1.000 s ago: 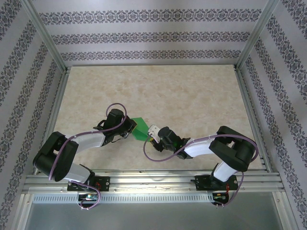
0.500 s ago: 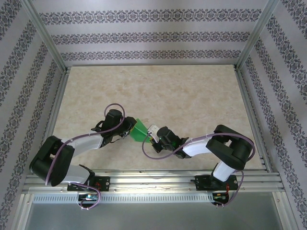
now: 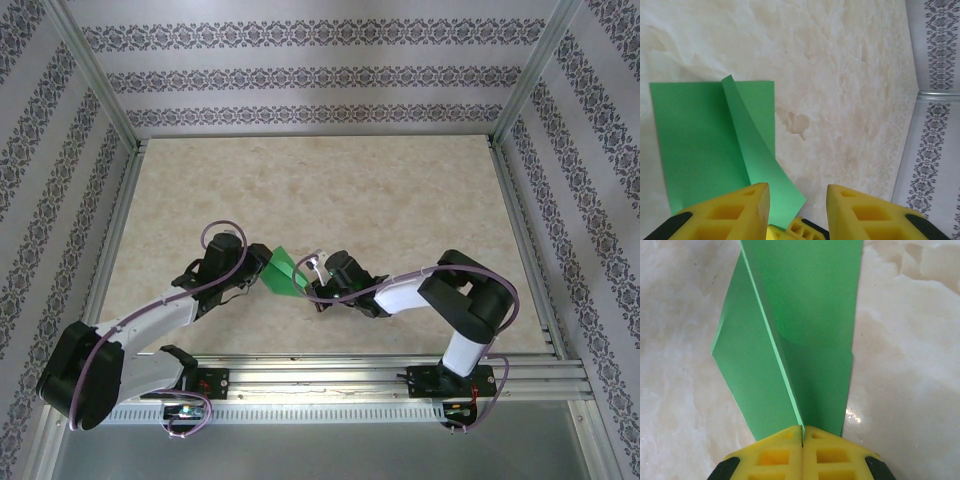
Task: Fold a paper plane with a square sheet of paper (pick it up from the middle)
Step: Fourth fold the wing at the center of the table.
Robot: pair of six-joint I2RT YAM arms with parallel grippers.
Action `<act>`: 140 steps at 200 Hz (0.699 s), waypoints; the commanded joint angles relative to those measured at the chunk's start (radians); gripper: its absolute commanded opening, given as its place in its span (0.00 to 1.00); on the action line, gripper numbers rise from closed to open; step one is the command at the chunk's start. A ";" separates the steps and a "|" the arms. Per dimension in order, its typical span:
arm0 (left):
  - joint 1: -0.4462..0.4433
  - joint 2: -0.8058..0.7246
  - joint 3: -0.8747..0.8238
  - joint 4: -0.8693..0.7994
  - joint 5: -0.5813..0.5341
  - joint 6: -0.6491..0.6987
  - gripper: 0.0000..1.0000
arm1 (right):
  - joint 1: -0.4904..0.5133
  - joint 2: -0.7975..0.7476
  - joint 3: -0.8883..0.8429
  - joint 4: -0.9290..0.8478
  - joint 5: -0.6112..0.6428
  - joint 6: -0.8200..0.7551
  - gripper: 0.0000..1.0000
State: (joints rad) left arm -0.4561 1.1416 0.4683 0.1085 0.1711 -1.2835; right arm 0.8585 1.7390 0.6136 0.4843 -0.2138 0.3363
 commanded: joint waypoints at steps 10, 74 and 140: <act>0.011 0.016 -0.017 -0.004 0.008 0.021 0.35 | -0.021 0.053 0.050 -0.094 -0.093 0.078 0.00; 0.011 0.111 -0.001 0.085 0.075 0.021 0.25 | -0.027 0.106 0.171 -0.295 -0.151 0.100 0.01; 0.012 0.185 0.011 0.138 0.079 0.023 0.12 | -0.050 0.144 0.235 -0.366 -0.248 0.190 0.02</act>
State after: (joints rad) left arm -0.4561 1.3056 0.4622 0.1967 0.2501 -1.2804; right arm 0.8249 1.8442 0.8433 0.2226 -0.4034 0.4732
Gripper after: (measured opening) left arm 0.130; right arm 0.049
